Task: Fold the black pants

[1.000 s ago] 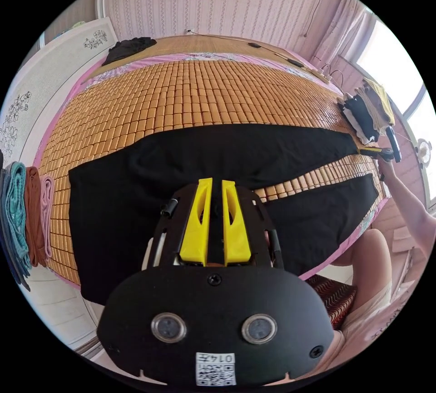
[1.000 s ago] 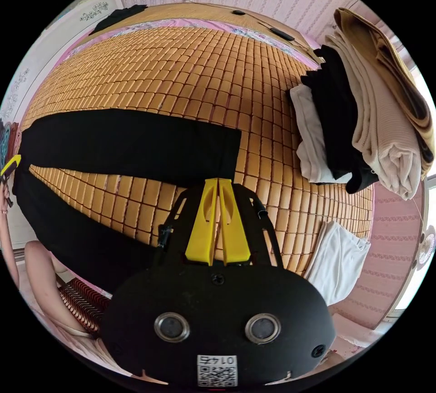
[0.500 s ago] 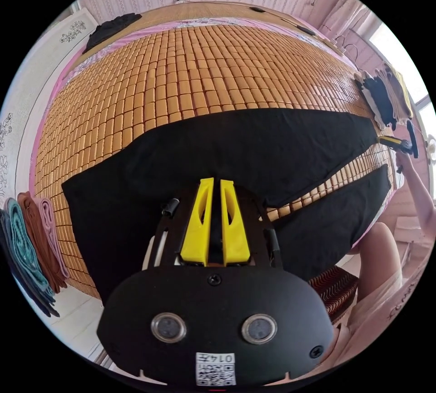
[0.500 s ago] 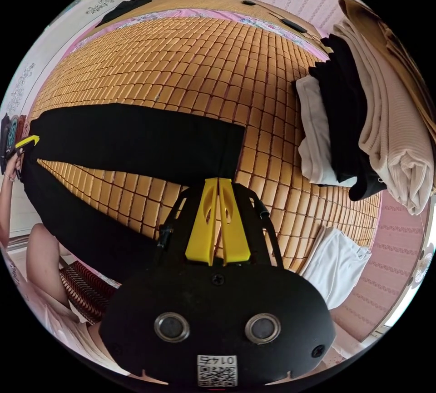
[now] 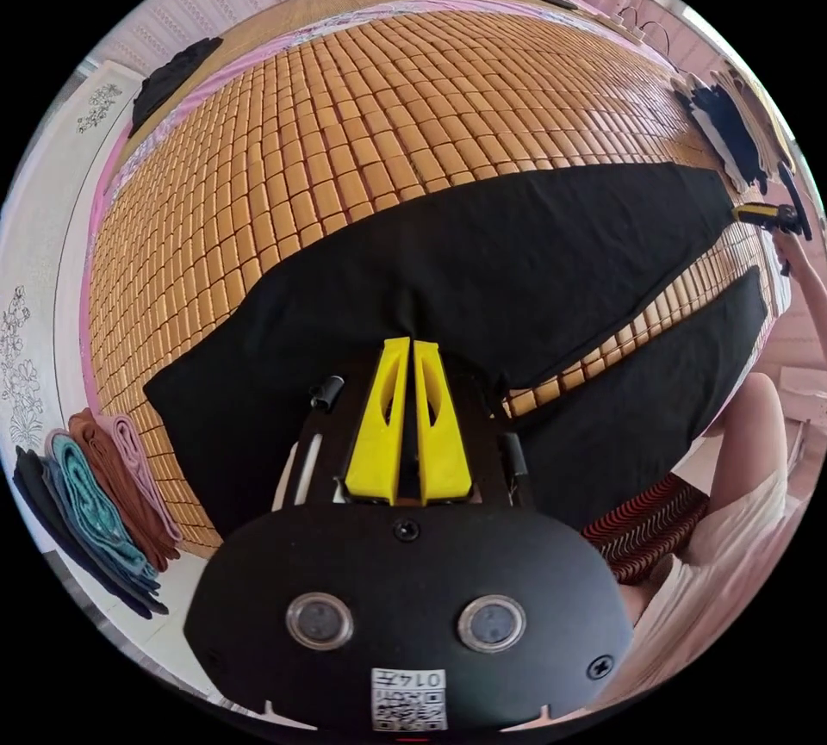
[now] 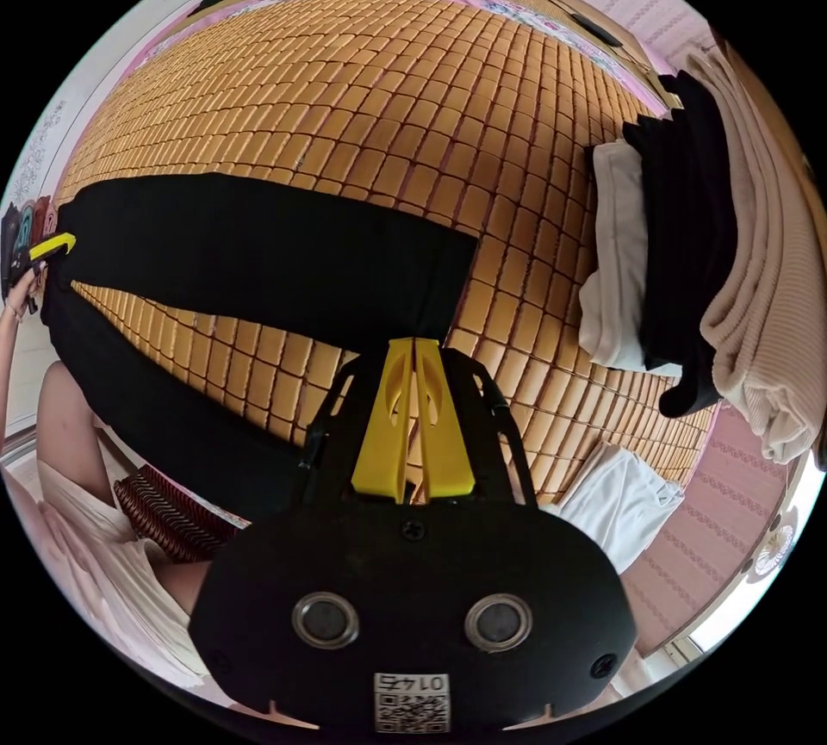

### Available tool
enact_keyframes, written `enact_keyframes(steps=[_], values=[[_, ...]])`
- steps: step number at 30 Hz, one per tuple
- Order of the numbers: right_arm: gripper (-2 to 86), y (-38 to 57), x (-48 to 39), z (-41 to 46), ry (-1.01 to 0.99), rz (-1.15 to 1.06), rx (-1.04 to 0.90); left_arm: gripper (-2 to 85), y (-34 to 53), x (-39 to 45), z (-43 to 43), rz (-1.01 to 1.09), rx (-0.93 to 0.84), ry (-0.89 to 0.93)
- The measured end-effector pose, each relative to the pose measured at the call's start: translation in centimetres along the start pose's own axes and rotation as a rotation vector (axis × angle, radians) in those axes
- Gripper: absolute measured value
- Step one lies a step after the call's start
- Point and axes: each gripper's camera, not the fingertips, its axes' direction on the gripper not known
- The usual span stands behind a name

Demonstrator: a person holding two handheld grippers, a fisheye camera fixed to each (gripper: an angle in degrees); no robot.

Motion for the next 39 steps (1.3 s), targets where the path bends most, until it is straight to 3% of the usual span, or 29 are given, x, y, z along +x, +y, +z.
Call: enact_keyframes(steps=[6,10,16,23,27,33,39], values=[[-1.0,2.9,1.8,-0.4,-0.088,0.123,0.039,-0.7,4.5,-2.5,-2.7,-0.247,0.124,0.057],[-0.9,10.1,2.1,-5.6,-0.297,0.214,0.320,-0.7,11.8,-3.4,-8.6,-0.257,0.329,0.153],[-0.7,24.3,-1.2,-10.9,-0.231,0.248,0.570,-0.3,25.1,-3.9,-14.3,-0.322,0.535,0.173],[0.4,34.6,-3.9,-7.6,-0.232,0.297,0.483,4.0,36.0,-5.6,-16.2,-0.355,0.606,0.031],[4.2,39.3,-4.1,-4.6,-0.229,0.399,0.430,4.8,39.4,-8.4,-14.6,-0.421,0.582,0.052],[9.3,39.4,-3.4,-2.6,-0.205,0.460,0.319,5.8,42.8,-14.4,-9.8,-0.585,0.413,0.087],[13.6,34.6,-2.6,-2.8,-0.220,0.456,0.268,7.4,49.2,-22.9,-5.6,-0.968,0.440,0.415]])
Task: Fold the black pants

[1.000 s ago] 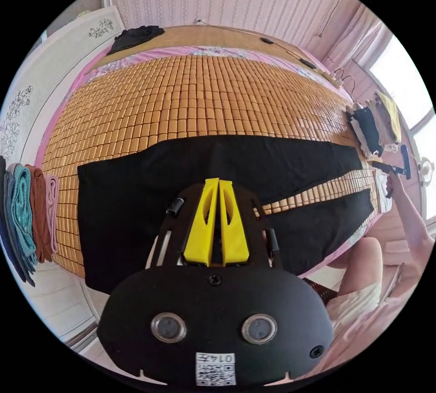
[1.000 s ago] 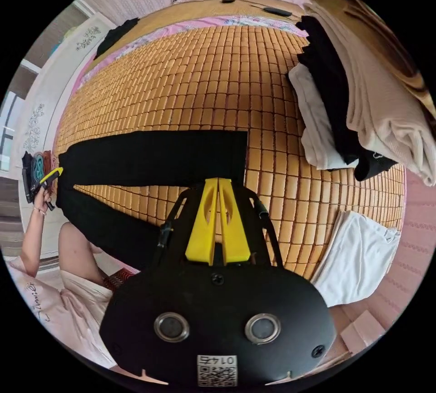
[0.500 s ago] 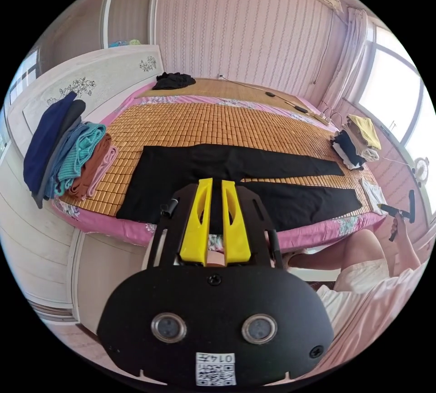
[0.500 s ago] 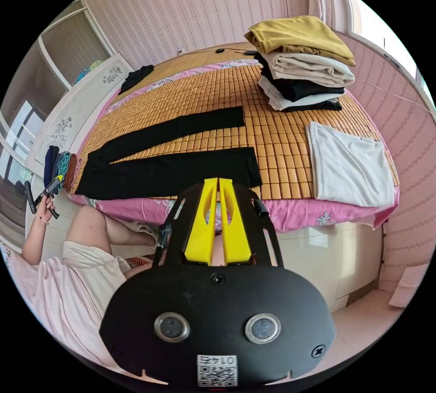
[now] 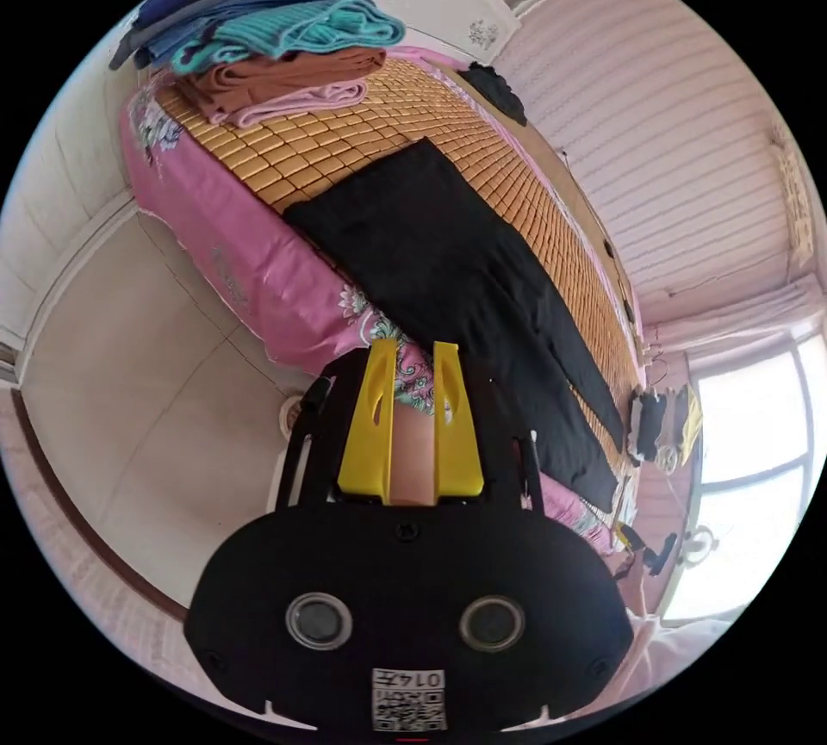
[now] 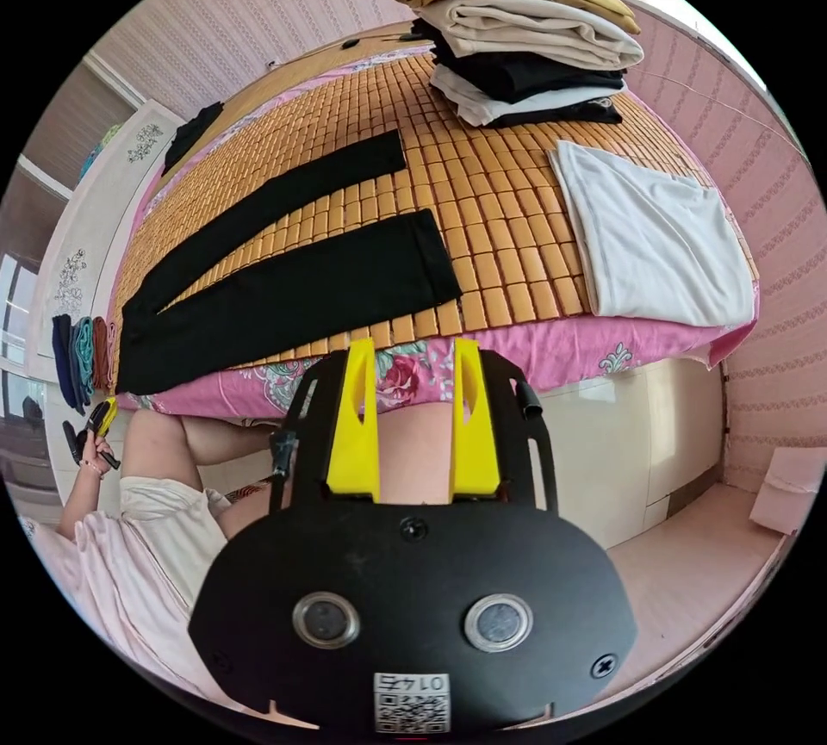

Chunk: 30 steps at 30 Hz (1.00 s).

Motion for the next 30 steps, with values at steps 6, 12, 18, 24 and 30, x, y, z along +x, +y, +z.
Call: enact_keyframes(steps=[6,12,18,24,30], values=[[15.0,-3.7,-2.0,1.7,0.124,0.001,-0.020,9.9,-3.1,-5.6,-0.9,-0.160,0.038,0.075],[11.5,-6.0,-4.9,4.1,0.240,-0.011,-0.078,10.3,-5.2,-7.8,0.8,-0.219,0.011,0.105],[6.7,-7.7,-8.1,4.8,0.331,-0.115,-0.136,2.0,-5.5,-8.1,0.6,-0.173,0.014,-0.029],[0.9,-8.6,-7.7,3.0,0.225,-0.134,-0.102,-0.8,-4.8,-9.3,-1.4,-0.195,0.141,0.173],[0.2,-9.1,-6.3,-0.2,0.098,-0.141,-0.011,-1.0,-5.7,-6.5,-2.8,-0.031,0.135,0.117]])
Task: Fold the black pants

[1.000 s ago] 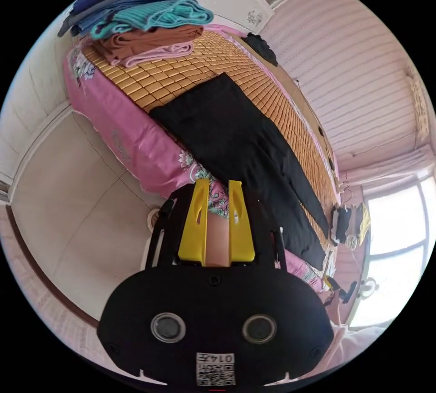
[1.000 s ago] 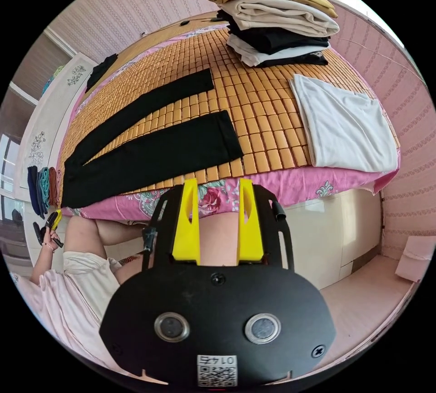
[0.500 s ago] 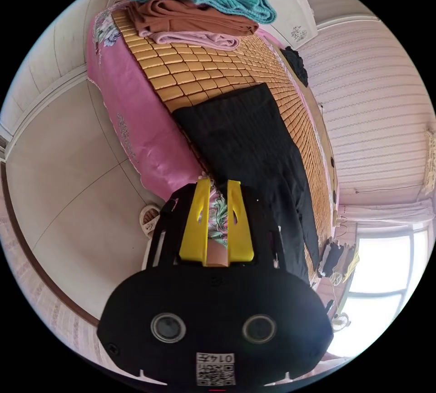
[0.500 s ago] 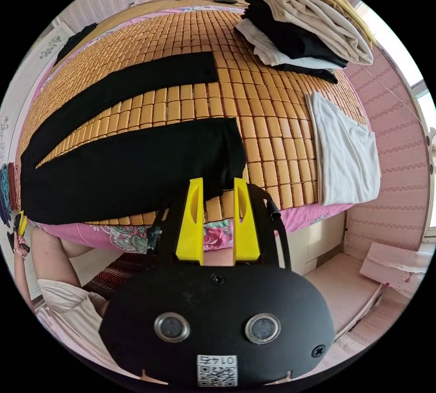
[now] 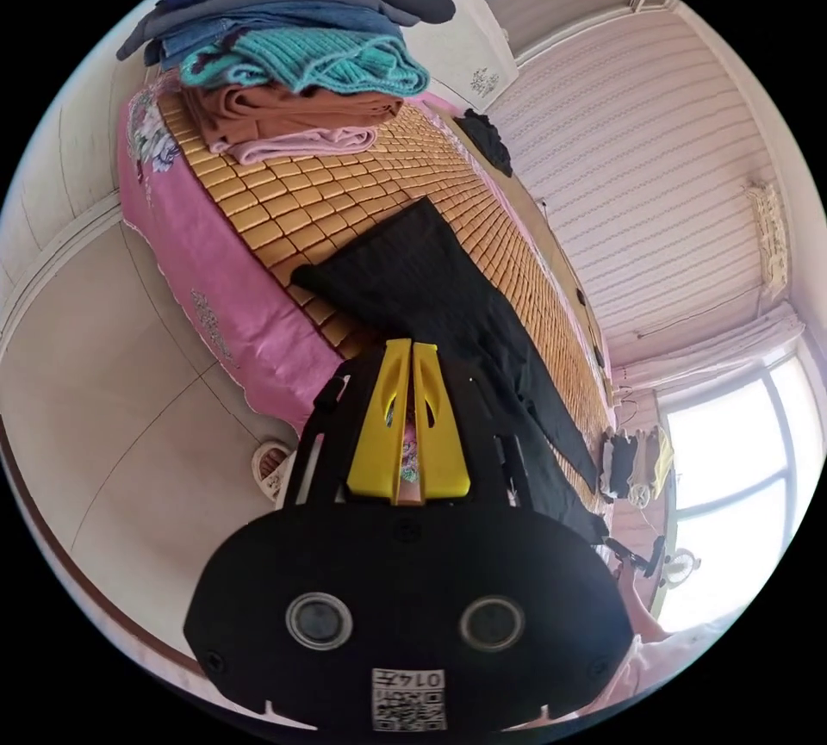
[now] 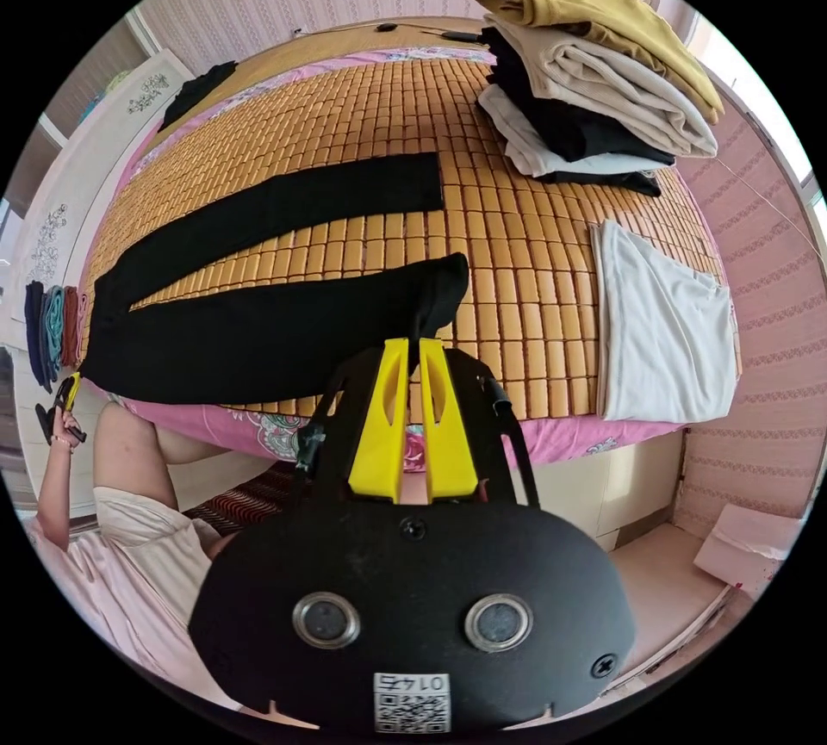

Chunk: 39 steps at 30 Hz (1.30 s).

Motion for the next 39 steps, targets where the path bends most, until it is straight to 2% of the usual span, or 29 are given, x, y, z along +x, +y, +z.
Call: enact_keyframes(steps=[3,8,14,16,19,22,25,27,31,34,35,39], values=[[0.1,-0.8,0.3,-1.5,-0.002,-0.020,0.039,-1.0,-0.7,1.5,-0.6,0.024,0.035,0.022],[0.0,-4.4,-0.3,-2.6,0.060,-0.113,0.054,-1.0,-3.7,7.0,-0.3,0.190,0.074,0.015],[0.3,-11.7,0.2,-1.1,0.066,-0.139,-0.017,-1.0,-8.3,14.2,4.3,0.327,0.020,0.000],[1.0,-14.8,1.1,1.0,0.032,-0.080,-0.095,-1.0,-9.6,15.9,6.9,0.343,0.001,-0.008],[3.2,-17.8,2.5,3.3,-0.086,0.053,-0.109,-1.0,-11.3,16.8,12.4,0.233,-0.052,0.051],[6.3,-18.7,3.2,4.7,-0.138,0.138,-0.057,-1.0,-10.5,17.3,15.6,0.088,-0.016,0.097],[9.2,-18.2,3.5,5.6,-0.145,0.119,-0.020,-1.0,-9.0,19.7,17.0,0.137,-0.039,0.135],[11.4,-17.6,2.9,6.0,-0.070,0.073,-0.010,-1.0,-7.8,21.8,18.3,0.222,-0.118,0.048],[13.9,-16.6,1.4,8.5,0.076,0.001,-0.031,-1.0,-3.9,25.8,23.1,0.437,-0.250,-0.300],[13.5,-16.5,1.8,10.9,0.073,0.011,-0.104,-1.0,-0.8,28.1,28.6,0.566,-0.419,-0.493],[13.3,-16.4,1.9,10.9,0.065,0.016,-0.108,-1.0,0.5,29.6,29.9,0.642,-0.401,-0.563],[4.0,-15.4,2.1,11.2,-0.007,-0.030,-0.113,-1.0,2.9,32.6,32.5,0.781,-0.421,-0.656]])
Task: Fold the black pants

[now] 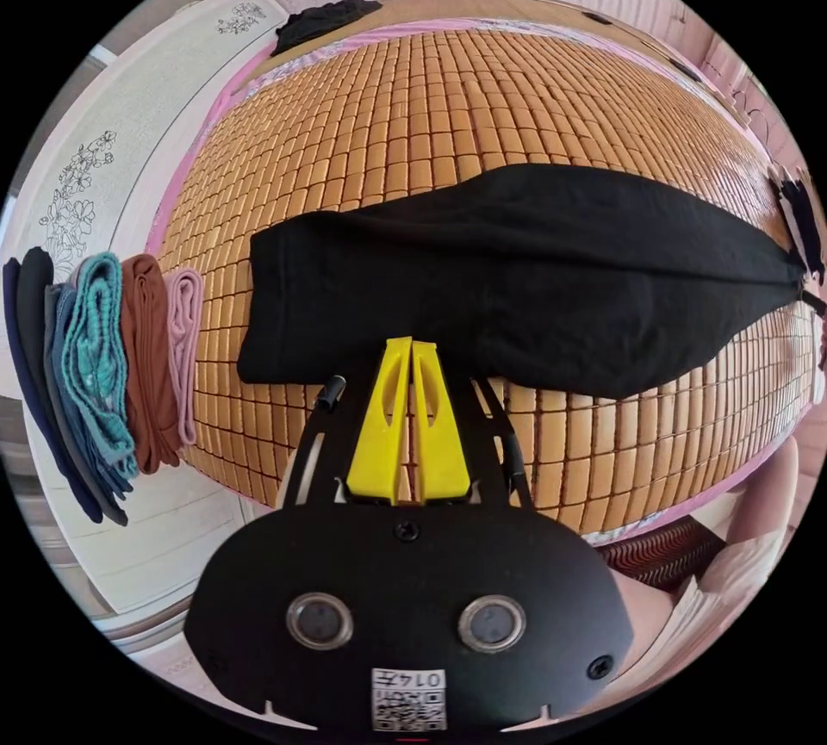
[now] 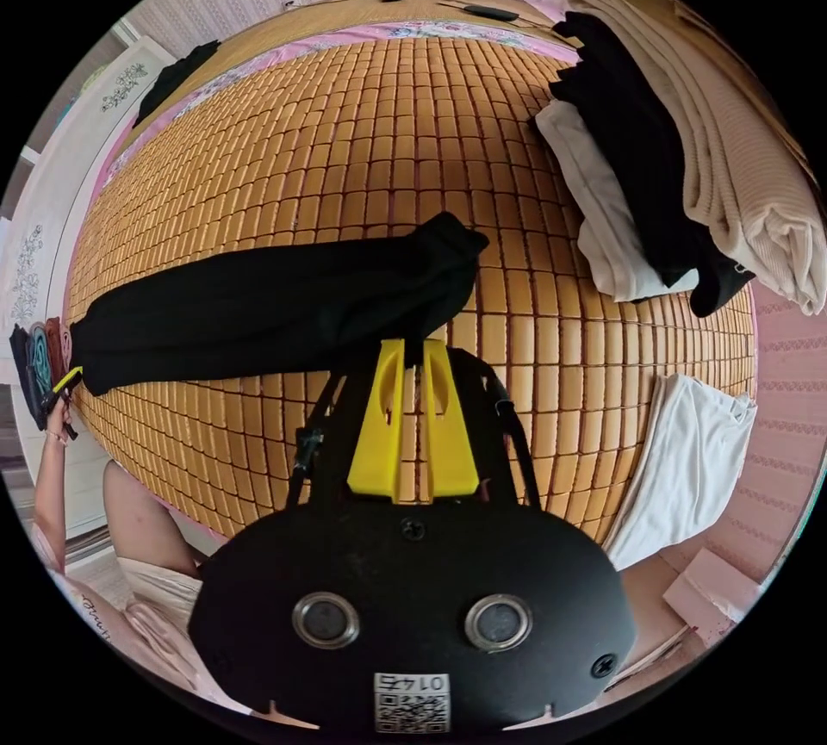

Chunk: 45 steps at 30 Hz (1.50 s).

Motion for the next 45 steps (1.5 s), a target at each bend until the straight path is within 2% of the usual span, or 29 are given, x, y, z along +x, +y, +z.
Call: enact_keyframes(steps=[5,11,16,19,22,26,29,31,34,41,45], values=[[3.0,3.3,1.1,0.5,-0.011,-0.015,-0.001,-1.0,0.2,2.3,0.4,-0.023,-0.045,0.096],[3.2,13.9,3.5,-1.2,0.006,-0.051,0.023,-1.0,4.0,8.9,-0.3,0.114,-0.032,0.049],[5.6,23.3,7.1,-1.9,0.033,0.102,0.059,-0.9,5.9,13.4,-4.1,0.162,0.048,-0.017],[6.3,26.8,9.2,-2.0,-0.015,0.203,0.139,-0.5,5.8,16.9,-8.1,0.191,0.147,0.083],[9.9,28.2,10.7,-0.3,-0.133,0.280,0.161,0.8,5.2,23.6,-10.4,0.352,0.233,0.219],[14.1,27.9,11.3,2.1,-0.172,0.342,0.132,5.2,3.1,36.5,-8.7,0.676,0.182,0.210],[11.3,28.1,12.2,3.5,-0.149,0.393,0.116,5.6,1.3,43.4,-8.0,0.745,0.247,0.241],[5.0,28.9,12.6,3.2,-0.249,0.341,0.154,5.9,-0.3,46.6,-7.3,0.745,0.228,0.298],[1.5,30.7,13.2,2.7,-0.290,0.317,0.195,6.4,-1.9,51.1,-7.2,0.793,0.187,0.363],[0.7,36.3,14.9,0.9,-0.330,0.319,0.327,7.0,-2.5,57.4,-7.5,0.908,0.177,0.303],[2.1,37.3,15.2,1.6,-0.491,0.215,0.452,7.2,-2.8,59.3,-6.6,0.918,0.140,0.292]])
